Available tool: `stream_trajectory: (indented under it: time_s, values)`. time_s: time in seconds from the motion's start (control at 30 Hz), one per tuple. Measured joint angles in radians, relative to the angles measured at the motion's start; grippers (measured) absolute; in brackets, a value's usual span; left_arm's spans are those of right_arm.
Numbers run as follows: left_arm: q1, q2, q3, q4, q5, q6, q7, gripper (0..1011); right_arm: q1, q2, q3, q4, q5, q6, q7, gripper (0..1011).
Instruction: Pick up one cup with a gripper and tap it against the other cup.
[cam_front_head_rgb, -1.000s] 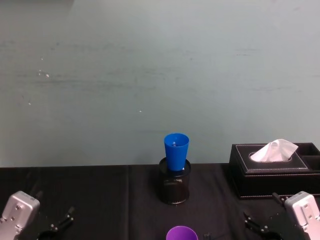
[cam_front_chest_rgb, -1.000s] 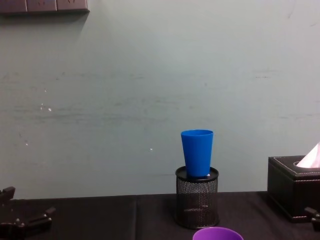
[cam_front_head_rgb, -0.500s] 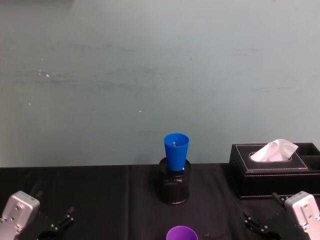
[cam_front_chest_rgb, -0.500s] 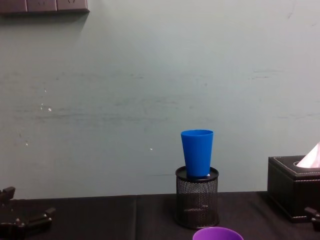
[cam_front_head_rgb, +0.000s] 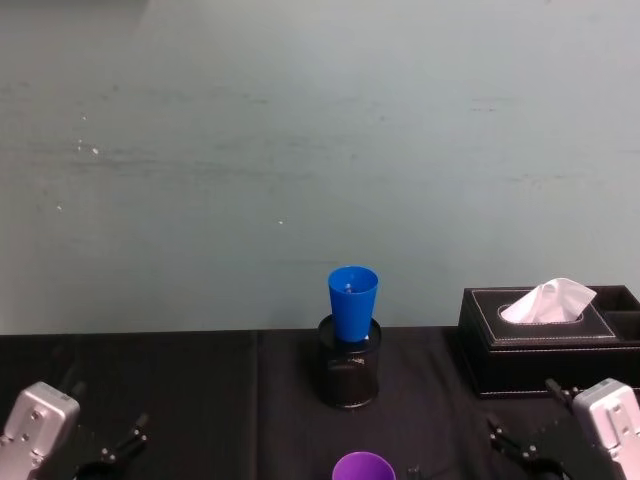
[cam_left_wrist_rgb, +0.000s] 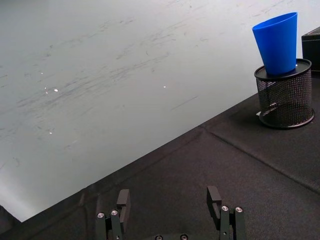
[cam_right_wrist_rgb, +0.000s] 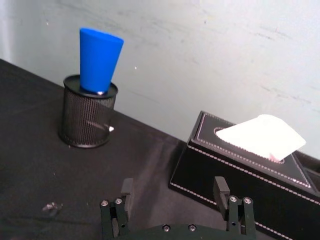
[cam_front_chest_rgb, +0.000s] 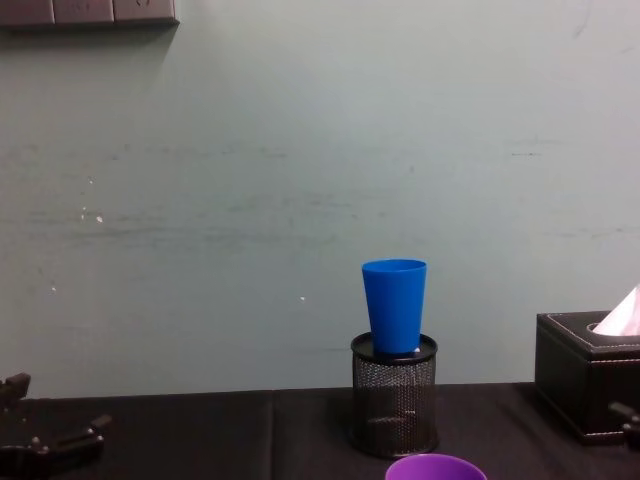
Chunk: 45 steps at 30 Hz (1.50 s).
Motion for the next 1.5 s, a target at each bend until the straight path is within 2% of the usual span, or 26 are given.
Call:
stream_trajectory:
  time_s: [0.23, 0.37, 0.43, 0.53, 0.57, 0.6, 0.67, 0.7, 0.83, 1.0, 1.17, 1.5]
  values:
    - [0.0, 0.0, 0.0, 0.0, 0.0, 0.0, 0.0, 1000, -0.028, 0.005, 0.038, -0.045, 0.02, -0.024, 0.03, 1003]
    - [0.0, 0.0, 0.0, 0.0, 0.0, 0.0, 0.0, 1000, -0.052, 0.014, 0.064, -0.078, 0.052, -0.036, 0.06, 1003]
    - [0.0, 0.0, 0.0, 0.0, 0.0, 0.0, 0.0, 1000, -0.068, 0.021, 0.081, -0.095, 0.082, -0.042, 0.086, 1003]
    - [0.0, 0.0, 0.0, 0.0, 0.0, 0.0, 0.0, 1000, -0.09, 0.034, 0.104, -0.114, 0.141, -0.059, 0.153, 1003]
    - [0.0, 0.0, 0.0, 0.0, 0.0, 0.0, 0.0, 1000, -0.09, 0.034, 0.104, -0.114, 0.141, -0.059, 0.153, 1003]
    - [0.0, 0.0, 0.0, 0.0, 0.0, 0.0, 0.0, 1000, -0.1, 0.041, 0.114, -0.122, 0.173, -0.065, 0.192, 1003]
    - [0.0, 0.0, 0.0, 0.0, 0.0, 0.0, 0.0, 1000, -0.107, 0.049, 0.12, -0.128, 0.2, -0.068, 0.228, 1003]
    - [0.0, 0.0, 0.0, 0.0, 0.0, 0.0, 0.0, 1000, -0.115, 0.057, 0.125, -0.133, 0.23, -0.069, 0.269, 1003]
    - [0.0, 0.0, 0.0, 0.0, 0.0, 0.0, 0.0, 1000, -0.126, 0.076, 0.132, -0.142, 0.299, -0.06, 0.374, 1003]
    - [0.0, 0.0, 0.0, 0.0, 0.0, 0.0, 0.0, 1000, -0.12, 0.091, 0.122, -0.14, 0.343, -0.041, 0.492, 1003]
    - [0.0, 0.0, 0.0, 0.0, 0.0, 0.0, 0.0, 1000, -0.08, 0.09, 0.076, -0.113, 0.356, 0.005, 0.621, 1003]
    - [0.0, 0.0, 0.0, 0.0, 0.0, 0.0, 0.0, 1000, -0.009, 0.052, 0.01, -0.052, 0.323, 0.06, 0.712, 1003]
